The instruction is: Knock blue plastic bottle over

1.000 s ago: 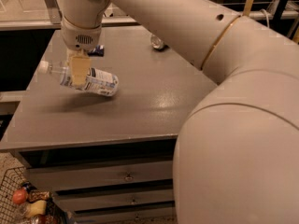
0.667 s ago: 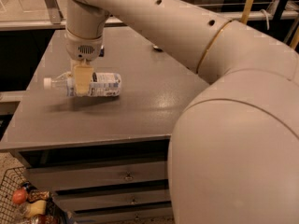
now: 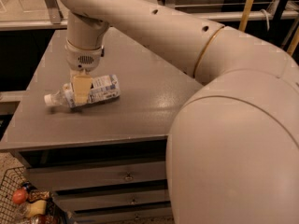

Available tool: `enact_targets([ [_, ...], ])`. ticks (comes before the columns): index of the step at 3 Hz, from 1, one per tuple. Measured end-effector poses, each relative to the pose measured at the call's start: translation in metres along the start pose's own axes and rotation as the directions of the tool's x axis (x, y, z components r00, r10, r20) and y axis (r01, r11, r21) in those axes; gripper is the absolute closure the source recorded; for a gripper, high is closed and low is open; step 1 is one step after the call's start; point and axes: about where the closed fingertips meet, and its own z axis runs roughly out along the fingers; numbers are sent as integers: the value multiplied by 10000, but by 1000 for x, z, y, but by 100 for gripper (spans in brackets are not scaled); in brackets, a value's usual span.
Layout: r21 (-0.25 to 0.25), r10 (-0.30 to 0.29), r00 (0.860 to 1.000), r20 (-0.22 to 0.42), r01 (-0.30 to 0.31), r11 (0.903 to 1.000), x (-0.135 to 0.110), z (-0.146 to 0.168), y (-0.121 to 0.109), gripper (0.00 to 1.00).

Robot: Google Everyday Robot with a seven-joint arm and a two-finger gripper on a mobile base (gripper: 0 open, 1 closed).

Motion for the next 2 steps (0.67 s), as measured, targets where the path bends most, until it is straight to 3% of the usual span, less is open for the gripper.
enact_targets([
  [2,-23,-10,10000,2,10,10000,-1,2,0,39],
])
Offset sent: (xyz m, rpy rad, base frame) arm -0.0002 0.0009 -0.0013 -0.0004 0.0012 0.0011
